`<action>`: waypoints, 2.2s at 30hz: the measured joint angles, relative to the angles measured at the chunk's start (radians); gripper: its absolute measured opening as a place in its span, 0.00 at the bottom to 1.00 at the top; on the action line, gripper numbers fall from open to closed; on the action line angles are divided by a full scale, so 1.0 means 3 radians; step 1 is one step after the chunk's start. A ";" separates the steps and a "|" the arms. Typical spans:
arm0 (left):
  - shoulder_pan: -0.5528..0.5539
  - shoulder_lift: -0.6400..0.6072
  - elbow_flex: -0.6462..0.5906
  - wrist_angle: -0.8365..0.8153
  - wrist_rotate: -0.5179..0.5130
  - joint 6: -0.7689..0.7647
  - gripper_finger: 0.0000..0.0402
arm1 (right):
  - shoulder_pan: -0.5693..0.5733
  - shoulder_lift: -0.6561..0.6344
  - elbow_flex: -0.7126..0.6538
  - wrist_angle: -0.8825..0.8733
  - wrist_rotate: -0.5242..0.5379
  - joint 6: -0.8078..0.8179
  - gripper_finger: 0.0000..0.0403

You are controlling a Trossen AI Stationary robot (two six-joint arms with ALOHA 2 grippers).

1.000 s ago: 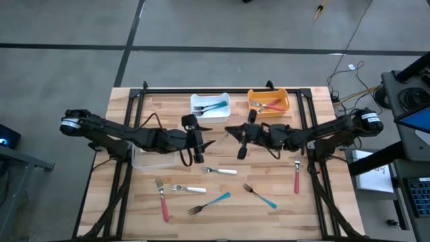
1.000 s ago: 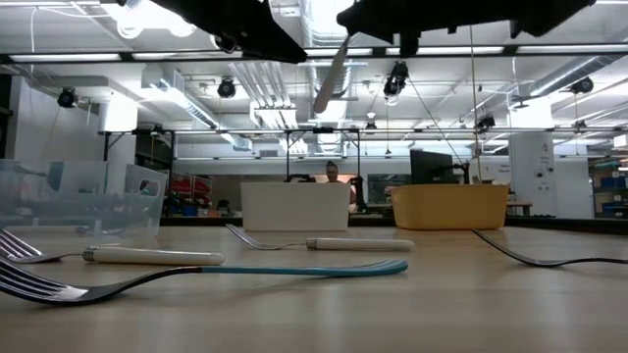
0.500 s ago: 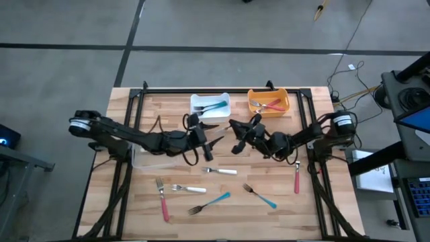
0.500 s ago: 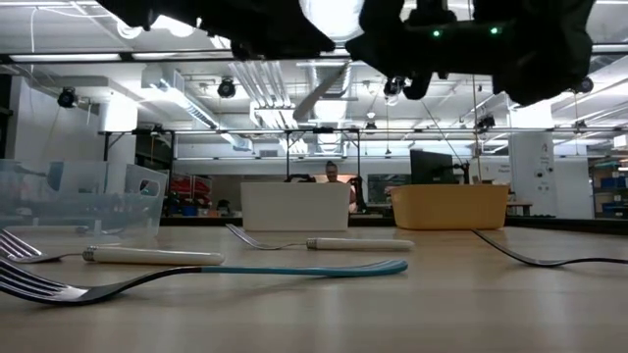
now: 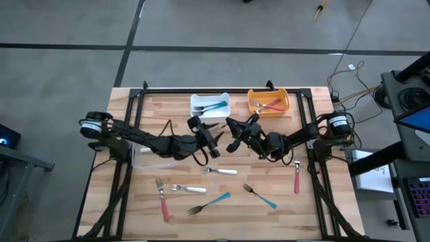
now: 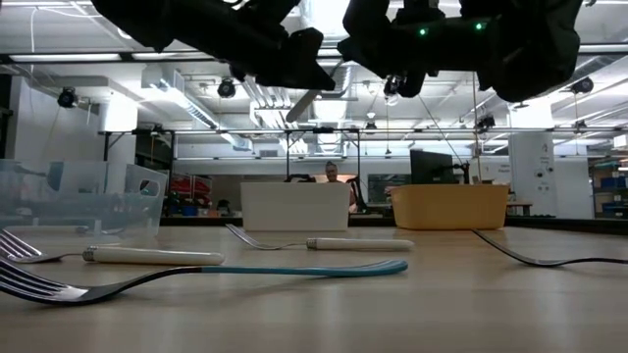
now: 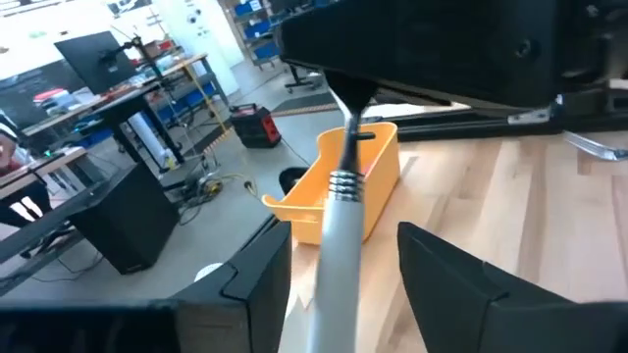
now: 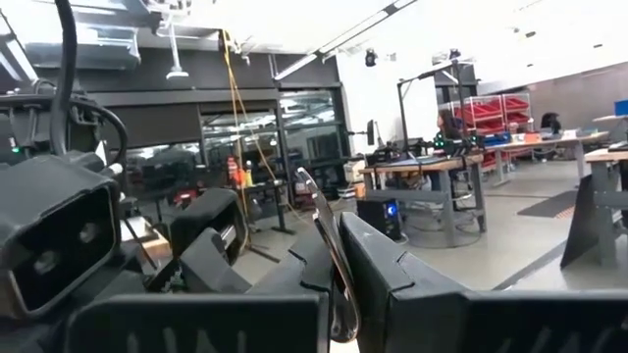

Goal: Sort silverware by color (type)
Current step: Put the top white fork into the transparent bin

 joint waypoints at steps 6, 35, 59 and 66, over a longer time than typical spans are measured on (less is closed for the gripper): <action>0.0007 -0.0001 0.0000 -0.0005 -0.0002 -0.0050 0.25 | 0.0000 0.0006 0.0000 -0.0042 0.0001 0.0045 0.02; 0.0025 -0.0001 0.0000 0.0016 -0.0005 -0.0149 0.33 | -0.0001 0.0097 0.0121 -0.0049 -0.0034 0.0076 0.02; 0.0006 -0.0746 0.0000 -0.1342 0.0161 -0.0421 0.09 | 0.0004 0.0041 0.0120 -0.0272 -0.0039 0.0034 0.25; 0.0004 -0.1465 0.0000 -0.2972 0.0719 -0.1017 0.09 | 0.0000 -0.0375 0.0117 -0.1363 -0.0014 0.0368 0.36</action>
